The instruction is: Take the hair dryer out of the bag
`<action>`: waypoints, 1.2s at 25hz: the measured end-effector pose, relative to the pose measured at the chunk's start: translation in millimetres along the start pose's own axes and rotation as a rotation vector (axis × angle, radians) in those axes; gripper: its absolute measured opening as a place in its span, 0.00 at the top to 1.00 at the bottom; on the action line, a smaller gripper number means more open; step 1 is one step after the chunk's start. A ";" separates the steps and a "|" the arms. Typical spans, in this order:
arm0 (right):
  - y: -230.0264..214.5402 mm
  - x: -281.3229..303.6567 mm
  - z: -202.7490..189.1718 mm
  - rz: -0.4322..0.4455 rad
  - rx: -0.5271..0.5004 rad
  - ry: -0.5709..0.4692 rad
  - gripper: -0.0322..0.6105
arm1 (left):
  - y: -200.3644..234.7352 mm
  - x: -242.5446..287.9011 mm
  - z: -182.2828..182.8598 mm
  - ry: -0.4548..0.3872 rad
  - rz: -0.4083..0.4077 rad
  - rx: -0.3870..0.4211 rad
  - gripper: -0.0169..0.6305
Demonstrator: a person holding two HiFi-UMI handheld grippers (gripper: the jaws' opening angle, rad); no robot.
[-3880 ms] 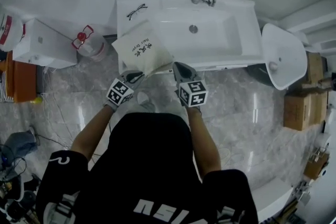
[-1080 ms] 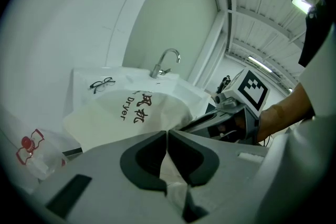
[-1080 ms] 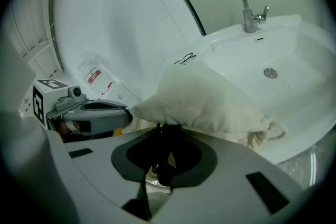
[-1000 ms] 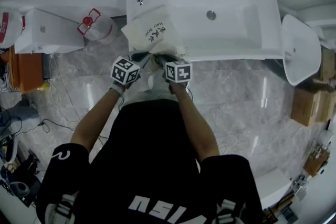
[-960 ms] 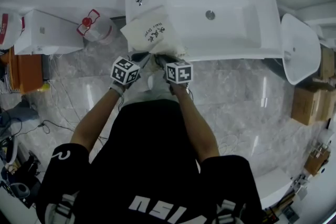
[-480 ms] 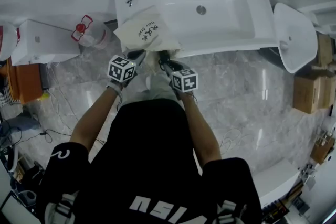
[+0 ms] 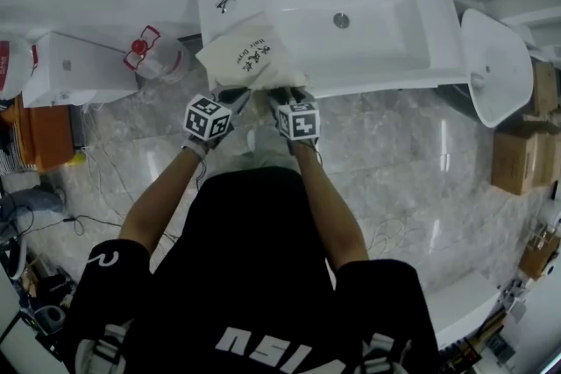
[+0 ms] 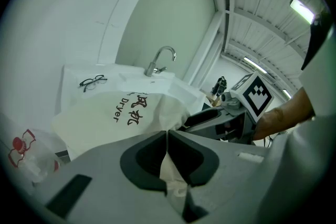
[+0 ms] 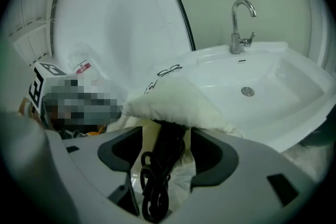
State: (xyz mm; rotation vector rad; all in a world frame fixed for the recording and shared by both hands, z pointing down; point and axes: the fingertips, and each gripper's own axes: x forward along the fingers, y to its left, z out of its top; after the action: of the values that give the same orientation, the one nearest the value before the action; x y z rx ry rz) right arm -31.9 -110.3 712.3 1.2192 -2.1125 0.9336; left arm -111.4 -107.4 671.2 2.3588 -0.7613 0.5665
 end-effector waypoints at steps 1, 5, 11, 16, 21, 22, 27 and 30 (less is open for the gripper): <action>-0.1 6.0 1.3 -0.011 -0.004 0.009 0.52 | -0.1 -0.1 1.0 -0.005 -0.007 -0.005 0.96; -5.6 27.1 2.0 -0.073 0.009 0.051 0.52 | -2.1 -1.8 5.1 -0.020 -0.042 -0.027 0.96; -14.5 39.8 -3.7 -0.104 0.068 0.115 0.57 | -2.6 -2.4 6.5 -0.029 -0.060 -0.048 0.96; -12.0 37.4 -4.3 -0.107 0.061 0.137 0.59 | -1.2 -0.4 5.0 -0.032 -0.046 -0.060 0.96; -7.0 24.8 -11.7 -0.102 0.085 0.148 0.60 | -6.4 2.9 2.6 -0.028 -0.043 -0.038 0.96; -6.4 21.3 -12.4 -0.098 0.092 0.144 0.60 | -6.7 3.9 3.1 -0.030 -0.039 -0.034 0.96; -4.6 2.5 -18.8 -0.072 0.095 0.141 0.60 | -8.1 8.6 8.3 -0.039 -0.014 -0.015 0.96; -4.0 -8.6 -24.6 -0.062 0.066 0.139 0.60 | -9.4 10.8 11.4 -0.047 -0.005 -0.004 0.96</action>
State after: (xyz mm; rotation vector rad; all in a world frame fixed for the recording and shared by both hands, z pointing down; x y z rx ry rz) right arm -22.0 -88.2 722.7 1.2081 -1.9395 1.0365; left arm -95.0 -112.7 664.9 2.3767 -0.7768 0.5089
